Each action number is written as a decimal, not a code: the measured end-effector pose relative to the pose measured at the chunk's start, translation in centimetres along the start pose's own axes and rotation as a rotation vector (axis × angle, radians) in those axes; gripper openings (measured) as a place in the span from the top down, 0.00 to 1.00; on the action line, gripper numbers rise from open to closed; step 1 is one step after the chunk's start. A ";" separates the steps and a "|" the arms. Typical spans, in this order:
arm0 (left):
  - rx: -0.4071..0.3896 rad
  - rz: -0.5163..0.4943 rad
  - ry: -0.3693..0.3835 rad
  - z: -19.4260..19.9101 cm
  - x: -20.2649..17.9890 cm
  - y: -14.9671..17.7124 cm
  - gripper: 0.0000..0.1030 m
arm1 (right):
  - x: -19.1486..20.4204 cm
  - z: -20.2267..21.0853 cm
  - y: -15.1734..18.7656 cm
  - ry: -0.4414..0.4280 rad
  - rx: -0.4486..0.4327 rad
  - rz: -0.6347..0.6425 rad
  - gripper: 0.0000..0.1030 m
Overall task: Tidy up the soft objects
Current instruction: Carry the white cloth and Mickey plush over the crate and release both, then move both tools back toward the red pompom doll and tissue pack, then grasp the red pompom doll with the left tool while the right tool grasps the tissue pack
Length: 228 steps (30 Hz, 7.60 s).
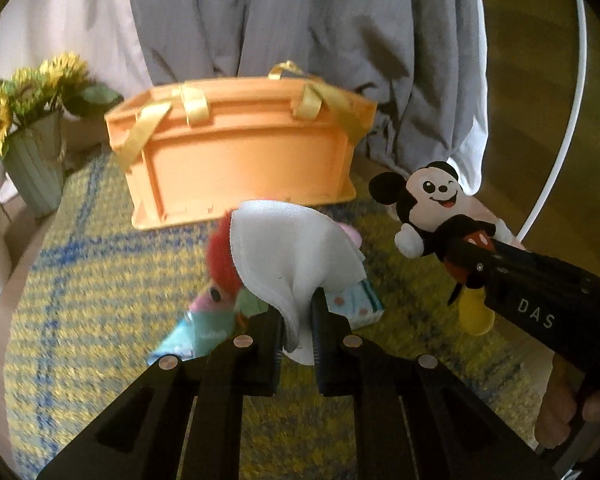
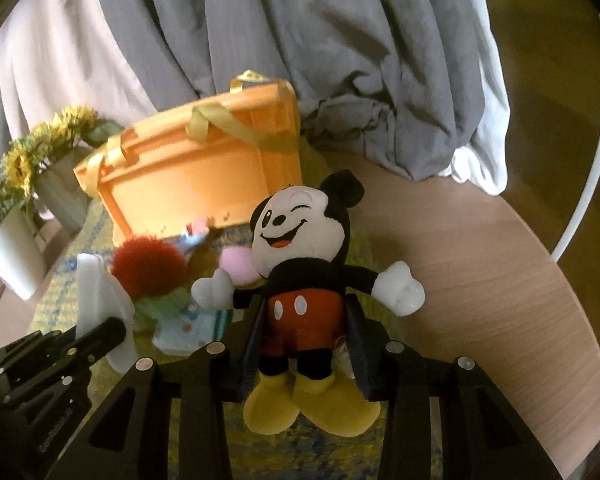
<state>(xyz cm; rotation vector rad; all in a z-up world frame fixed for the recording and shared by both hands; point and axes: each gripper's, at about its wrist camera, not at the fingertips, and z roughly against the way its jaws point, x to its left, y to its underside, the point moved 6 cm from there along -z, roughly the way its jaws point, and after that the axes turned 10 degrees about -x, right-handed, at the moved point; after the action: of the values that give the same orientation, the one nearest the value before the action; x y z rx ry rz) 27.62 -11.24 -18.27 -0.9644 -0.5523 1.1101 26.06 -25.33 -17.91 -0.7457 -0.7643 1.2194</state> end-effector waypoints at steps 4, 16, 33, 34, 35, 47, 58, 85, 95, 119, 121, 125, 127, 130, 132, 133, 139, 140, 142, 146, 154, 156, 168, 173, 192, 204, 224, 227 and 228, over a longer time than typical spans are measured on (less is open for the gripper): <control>-0.038 -0.005 0.006 1.0 0.1 -1.6 0.87 | 0.5 1.3 -1.4 0.001 -0.037 -0.004 0.62; -0.169 -0.027 0.016 4.5 0.8 -6.7 0.87 | 2.2 4.7 -6.0 -0.016 -0.158 0.002 0.62; -0.301 -0.068 -0.028 5.6 3.1 -13.1 0.87 | 5.6 5.1 -11.8 -0.090 -0.290 0.009 0.62; -0.308 -0.071 -0.032 5.6 3.2 -13.4 0.87 | 5.8 5.0 -12.1 -0.094 -0.294 0.009 0.62; -0.316 -0.074 -0.037 5.5 3.4 -13.8 0.87 | 6.0 4.9 -12.4 -0.100 -0.298 0.011 0.62; -0.392 -0.072 -0.076 4.5 5.8 -17.2 0.87 | 8.8 3.5 -15.7 -0.159 -0.359 0.031 0.62; -0.436 -0.089 -0.105 2.9 8.2 -18.9 0.87 | 10.7 1.1 -18.3 -0.187 -0.387 0.071 0.62; -0.177 -0.061 -0.124 -11.5 12.1 -18.7 0.87 | 11.4 -13.3 -19.0 -0.189 -0.198 0.107 0.62; -0.084 -0.071 -0.135 -13.9 12.4 -17.1 0.47 | 10.7 -17.1 -17.3 -0.163 -0.081 0.102 0.53; -0.201 -0.083 -0.104 -3.6 10.2 -17.1 0.21 | 9.2 -6.8 -16.5 -0.079 -0.207 0.066 0.32; -0.207 -0.085 -0.097 -2.7 9.9 -16.9 0.21 | 9.2 -5.8 -16.2 -0.077 -0.213 0.063 0.31; -0.215 -0.090 -0.084 -0.9 9.4 -16.2 0.21 | 9.0 -4.0 -15.5 -0.066 -0.227 0.057 0.28; -0.214 -0.093 -0.076 -0.2 9.1 -15.7 0.21 | 8.9 -3.0 -15.1 -0.057 -0.234 0.056 0.28; -0.209 -0.105 -0.067 0.7 8.9 -14.8 0.22 | 8.8 -1.9 -14.3 -0.046 -0.238 0.054 0.27; -0.203 -0.110 -0.062 1.0 8.8 -14.2 0.22 | 8.8 -1.2 -13.7 -0.039 -0.236 0.056 0.27; -0.200 -0.113 -0.059 1.2 8.7 -13.9 0.22 | 8.9 -1.0 -13.4 -0.033 -0.234 0.057 0.27; -0.176 -0.122 -0.045 2.2 8.4 -11.9 0.22 | 8.7 -0.1 -11.4 -0.023 -0.209 0.040 0.27; -0.170 -0.127 -0.042 2.3 8.3 -11.5 0.22 | 8.6 -0.1 -11.1 -0.022 -0.204 0.036 0.27; -0.162 -0.138 -0.037 2.4 8.2 -10.9 0.22 | 8.5 0.1 -10.3 -0.015 -0.190 0.035 0.27; -0.150 -0.156 -0.022 2.6 7.7 -9.6 0.22 | 8.0 0.3 -8.6 -0.002 -0.160 0.022 0.27; -0.150 -0.213 -0.003 2.7 7.3 -7.2 0.22 | 7.3 0.4 -5.8 0.049 -0.107 0.025 0.27; -0.138 -0.225 0.015 2.4 7.4 -6.7 0.22 | 7.4 0.3 -5.0 0.057 -0.091 0.023 0.27; -0.059 -0.296 0.122 -0.2 7.7 -4.2 0.22 | 8.3 -0.8 0.2 0.085 0.038 0.003 0.27; -0.026 -0.311 0.168 -1.6 7.4 -3.5 0.23 | 8.5 -1.8 2.1 0.080 0.096 -0.017 0.25; 0.072 -0.322 0.323 -6.3 5.5 -1.9 0.25 | 8.4 -5.2 4.8 0.060 0.112 -0.009 0.18; 0.124 -0.264 0.386 -8.8 4.7 -0.9 0.51 | 8.7 -6.3 4.9 0.034 0.108 -0.023 0.21; 0.017 -0.208 0.336 -5.6 4.0 -2.2 0.72 | 7.3 -3.5 3.8 0.097 0.026 -0.024 0.30; -0.012 -0.185 0.310 -4.5 3.9 -2.6 0.76 | 7.0 -2.7 3.4 0.092 0.012 -0.027 0.30; -0.024 -0.180 0.298 -4.1 3.8 -2.8 0.79 | 6.9 -2.4 3.2 0.085 0.008 -0.031 0.30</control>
<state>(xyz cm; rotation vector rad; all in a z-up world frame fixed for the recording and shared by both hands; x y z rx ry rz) 33.63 -9.57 -18.22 -1.0569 -0.4009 0.7831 27.56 -18.16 -21.14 -0.7717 -0.6984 1.1551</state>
